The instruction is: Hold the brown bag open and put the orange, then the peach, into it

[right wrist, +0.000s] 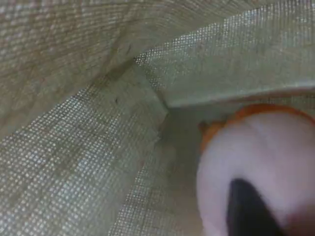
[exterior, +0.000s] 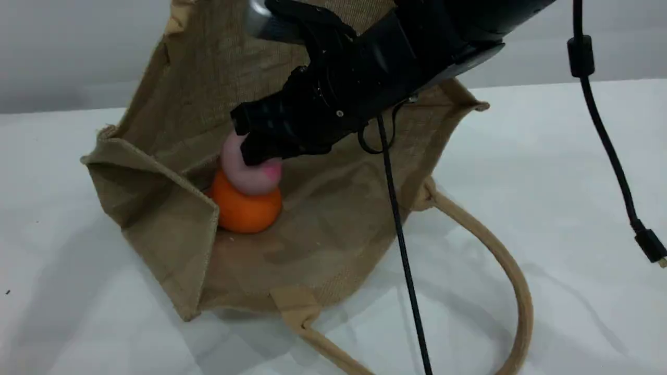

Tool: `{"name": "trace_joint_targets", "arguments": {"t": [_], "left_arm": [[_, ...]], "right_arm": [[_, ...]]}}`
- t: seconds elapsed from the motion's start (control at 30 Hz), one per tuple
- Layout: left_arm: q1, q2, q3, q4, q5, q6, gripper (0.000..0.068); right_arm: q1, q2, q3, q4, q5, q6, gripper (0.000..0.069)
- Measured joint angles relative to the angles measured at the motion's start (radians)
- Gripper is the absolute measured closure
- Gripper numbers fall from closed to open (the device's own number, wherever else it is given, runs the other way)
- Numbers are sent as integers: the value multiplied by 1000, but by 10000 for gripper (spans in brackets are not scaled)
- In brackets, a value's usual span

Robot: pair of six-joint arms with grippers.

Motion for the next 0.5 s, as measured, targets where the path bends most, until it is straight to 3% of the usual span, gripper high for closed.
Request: {"name": "trace_joint_targets", "arguments": {"t": [0.23, 0.5], "left_arm": [[0, 0, 0, 0, 0, 0, 604], [0, 0, 0, 1, -1, 0, 604]], "right_arm": [[0, 0, 0, -4, 7, -20, 265], [0, -20, 0, -71, 24, 6, 237]]}}
